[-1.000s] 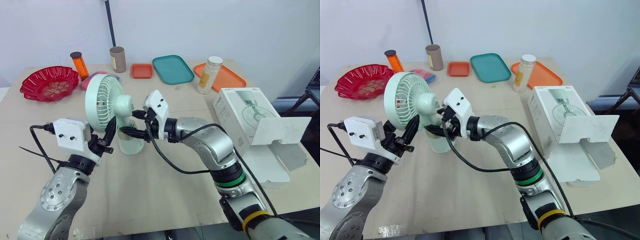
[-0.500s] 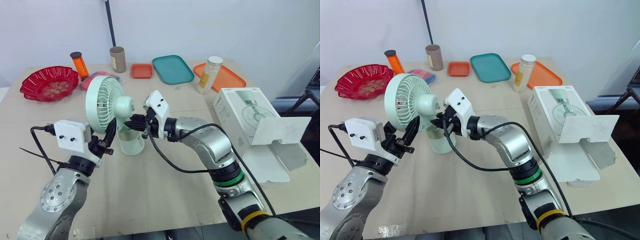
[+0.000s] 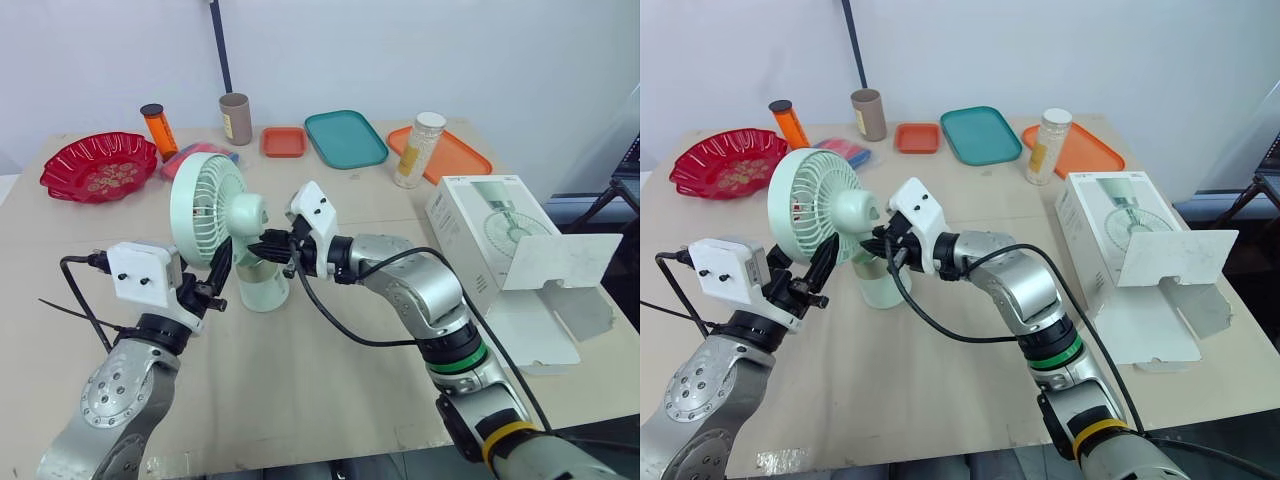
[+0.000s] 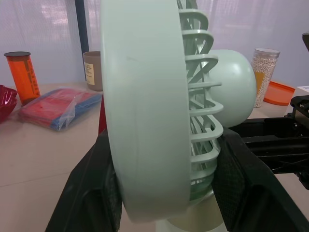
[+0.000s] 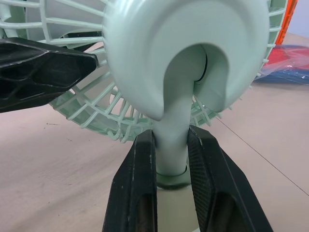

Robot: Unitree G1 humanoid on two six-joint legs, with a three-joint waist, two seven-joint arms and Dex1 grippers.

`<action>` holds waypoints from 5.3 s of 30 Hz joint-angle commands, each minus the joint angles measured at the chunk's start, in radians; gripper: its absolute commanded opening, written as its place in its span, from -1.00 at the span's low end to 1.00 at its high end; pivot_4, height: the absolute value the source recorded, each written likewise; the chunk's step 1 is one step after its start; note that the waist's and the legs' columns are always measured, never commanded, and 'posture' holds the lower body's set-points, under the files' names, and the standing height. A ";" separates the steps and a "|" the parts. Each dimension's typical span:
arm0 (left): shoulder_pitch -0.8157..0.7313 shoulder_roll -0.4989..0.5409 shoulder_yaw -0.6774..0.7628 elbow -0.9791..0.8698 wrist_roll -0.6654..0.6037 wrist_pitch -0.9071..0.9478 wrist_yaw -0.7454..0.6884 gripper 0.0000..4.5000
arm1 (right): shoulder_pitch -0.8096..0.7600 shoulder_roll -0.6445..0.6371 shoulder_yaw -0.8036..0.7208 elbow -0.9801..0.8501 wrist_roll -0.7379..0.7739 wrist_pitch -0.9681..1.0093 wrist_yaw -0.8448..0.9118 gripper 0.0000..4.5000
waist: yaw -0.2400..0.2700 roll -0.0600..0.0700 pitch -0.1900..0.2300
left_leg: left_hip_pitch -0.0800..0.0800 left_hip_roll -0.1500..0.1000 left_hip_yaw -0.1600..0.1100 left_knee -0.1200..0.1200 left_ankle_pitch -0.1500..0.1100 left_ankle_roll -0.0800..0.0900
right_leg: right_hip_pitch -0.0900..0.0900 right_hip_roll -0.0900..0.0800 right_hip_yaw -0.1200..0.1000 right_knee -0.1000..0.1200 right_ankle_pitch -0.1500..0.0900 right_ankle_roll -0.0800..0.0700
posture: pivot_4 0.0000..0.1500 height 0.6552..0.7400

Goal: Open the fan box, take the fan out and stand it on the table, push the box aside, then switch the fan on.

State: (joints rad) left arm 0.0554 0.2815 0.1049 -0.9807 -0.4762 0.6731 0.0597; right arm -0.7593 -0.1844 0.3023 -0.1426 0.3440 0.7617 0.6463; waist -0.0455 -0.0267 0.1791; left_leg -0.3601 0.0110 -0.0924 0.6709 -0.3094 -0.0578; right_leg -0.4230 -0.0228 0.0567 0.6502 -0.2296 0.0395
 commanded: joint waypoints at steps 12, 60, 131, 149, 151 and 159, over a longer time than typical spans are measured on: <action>-0.027 0.045 0.094 -0.067 -0.054 -0.089 0.000 0.98 | -0.016 0.026 0.003 -0.037 0.010 -0.008 0.010 -0.86 | 0.000 0.000 0.000 | 0.000 0.000 0.000 0.000 0.000 0.000 | 0.000 0.000 0.000 0.000 0.000 0.000 | 1.00 1.00; 0.561 0.526 0.609 0.331 -0.351 -0.310 -0.763 0.98 | 0.041 -0.029 -0.089 -0.096 0.139 -0.098 0.185 -0.86 | -0.003 0.002 0.000 | 0.002 0.002 0.005 -0.003 0.000 -0.001 | -0.001 0.001 0.000 -0.001 0.000 -0.002 | 1.00 1.00; 0.134 0.437 0.051 0.534 0.009 -0.391 -0.954 -0.96 | 0.285 -0.116 0.005 -0.077 0.066 -0.534 0.448 -0.86 | -0.002 0.003 0.001 | 0.002 0.003 0.006 -0.001 0.000 0.001 | -0.002 0.000 0.000 0.002 0.001 -0.002 | 1.00 1.00; 0.098 0.399 0.005 0.552 0.038 -0.396 -0.937 -0.96 | 0.281 -0.115 0.004 -0.089 0.069 -0.511 0.436 -0.86 | -0.002 0.002 0.000 | 0.002 0.003 0.006 0.000 0.000 0.001 | -0.002 0.000 0.000 0.002 0.001 -0.002 | 1.00 1.00; 0.100 0.396 0.003 0.556 0.041 -0.401 -0.936 -0.96 | 0.282 -0.117 0.004 -0.091 0.070 -0.508 0.436 -0.86 | -0.002 0.002 0.000 | 0.002 0.003 0.006 0.000 0.000 0.001 | -0.002 0.000 0.000 0.002 0.001 -0.002 | 1.00 1.00; 0.100 0.372 -0.012 0.558 0.054 -0.405 -0.920 -0.96 | 0.283 -0.113 0.004 -0.104 0.072 -0.496 0.425 -0.86 | -0.002 0.002 0.000 | 0.002 0.003 0.006 0.000 0.000 0.001 | -0.002 0.000 0.000 0.002 0.001 -0.002 | 1.00 1.00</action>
State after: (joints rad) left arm 0.1589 0.6543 0.0911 -0.4111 -0.4220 0.2845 -0.8658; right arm -0.4652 -0.3083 0.3161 -0.1830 0.3867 0.2731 1.0745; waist -0.0474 -0.0243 0.1795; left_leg -0.3577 0.0138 -0.0864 0.6705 -0.3098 -0.0572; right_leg -0.4250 -0.0226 0.0567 0.6527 -0.2286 0.0376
